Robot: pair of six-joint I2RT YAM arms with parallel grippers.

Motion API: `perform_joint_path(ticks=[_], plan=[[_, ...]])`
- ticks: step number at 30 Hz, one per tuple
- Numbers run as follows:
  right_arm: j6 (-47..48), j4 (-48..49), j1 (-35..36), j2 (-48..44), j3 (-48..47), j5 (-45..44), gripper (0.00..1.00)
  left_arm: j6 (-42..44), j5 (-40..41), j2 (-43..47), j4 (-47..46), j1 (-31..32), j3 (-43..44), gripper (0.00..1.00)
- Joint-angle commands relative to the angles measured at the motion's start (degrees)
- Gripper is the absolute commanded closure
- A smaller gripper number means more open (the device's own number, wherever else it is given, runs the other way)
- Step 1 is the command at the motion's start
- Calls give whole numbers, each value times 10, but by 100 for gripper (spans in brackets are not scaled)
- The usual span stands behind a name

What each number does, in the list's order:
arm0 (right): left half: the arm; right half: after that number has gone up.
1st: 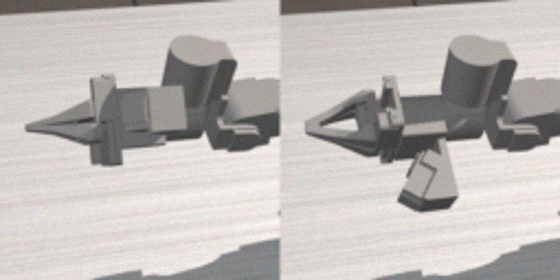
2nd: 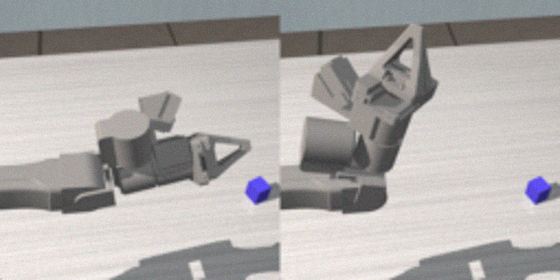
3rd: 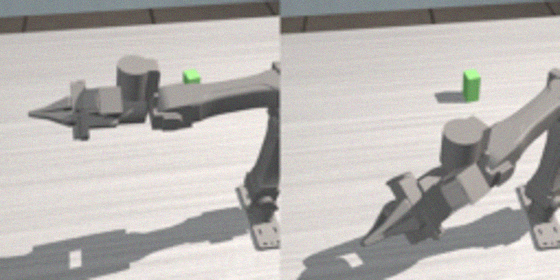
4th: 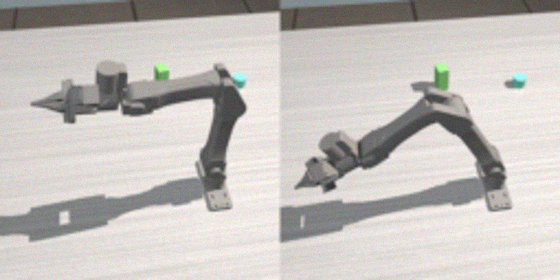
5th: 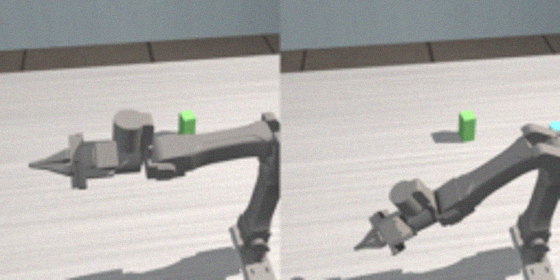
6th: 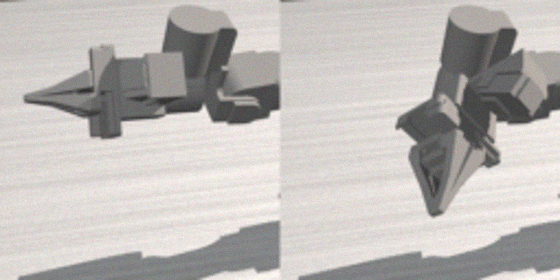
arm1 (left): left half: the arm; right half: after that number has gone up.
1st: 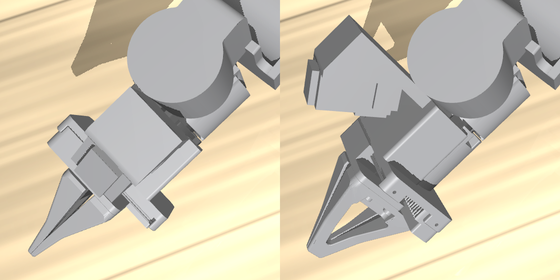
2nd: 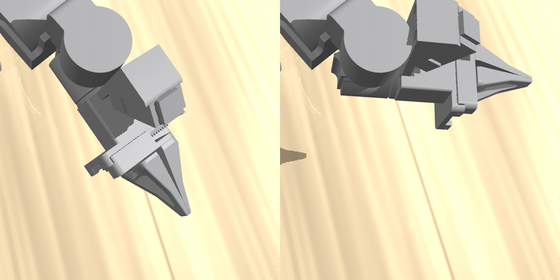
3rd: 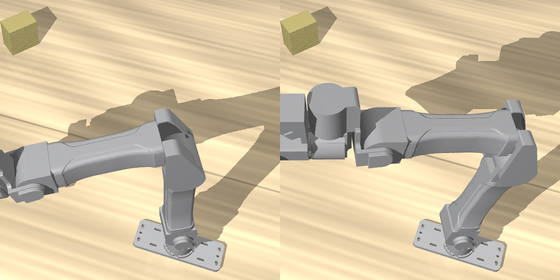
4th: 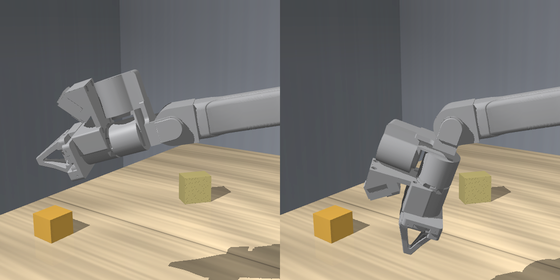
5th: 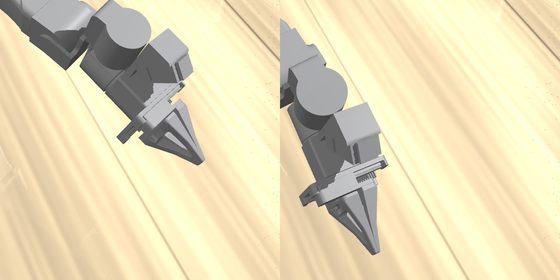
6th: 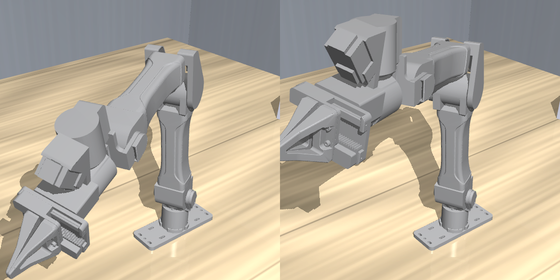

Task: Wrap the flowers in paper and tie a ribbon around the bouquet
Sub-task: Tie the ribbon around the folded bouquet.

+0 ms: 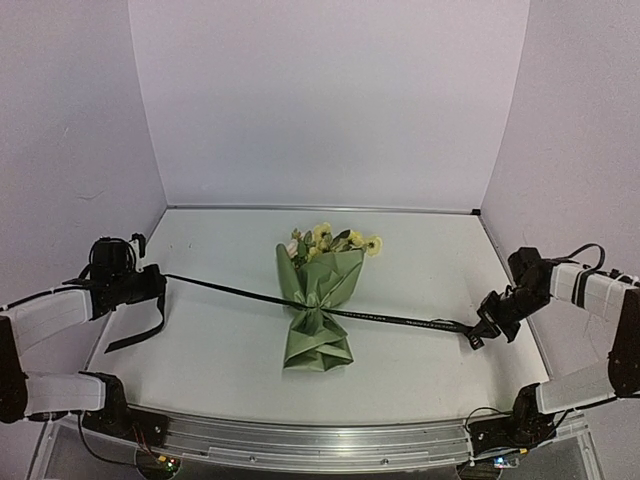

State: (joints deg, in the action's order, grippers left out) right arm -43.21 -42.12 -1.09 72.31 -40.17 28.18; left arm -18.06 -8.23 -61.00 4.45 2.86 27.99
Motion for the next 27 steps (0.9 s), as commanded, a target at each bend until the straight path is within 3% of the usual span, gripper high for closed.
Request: perform_joint_path(ticks=[1,3,4,9,11,14,16,22,27], plan=[[48,-73,8,7,-32,-181,100,-7,195,33,-40,33,3,89],[60,-81,32,7,-39,-188,93,-6,184,55,-55,49,-6,65],[65,-87,34,8,-42,-190,88,0,168,67,-70,54,-11,58],[85,-112,42,9,-67,-196,60,48,144,94,-53,86,21,40],[95,-125,59,6,-79,-211,51,66,136,99,-33,96,38,38],[109,-143,87,1,-98,-233,40,112,63,100,-41,111,52,38],[115,-143,105,2,-110,-225,37,159,8,83,-42,141,64,40],[133,-126,158,17,-143,-178,33,374,-15,-28,-19,296,109,39],[133,-104,200,20,-149,-152,33,476,-37,-126,48,309,151,38]])
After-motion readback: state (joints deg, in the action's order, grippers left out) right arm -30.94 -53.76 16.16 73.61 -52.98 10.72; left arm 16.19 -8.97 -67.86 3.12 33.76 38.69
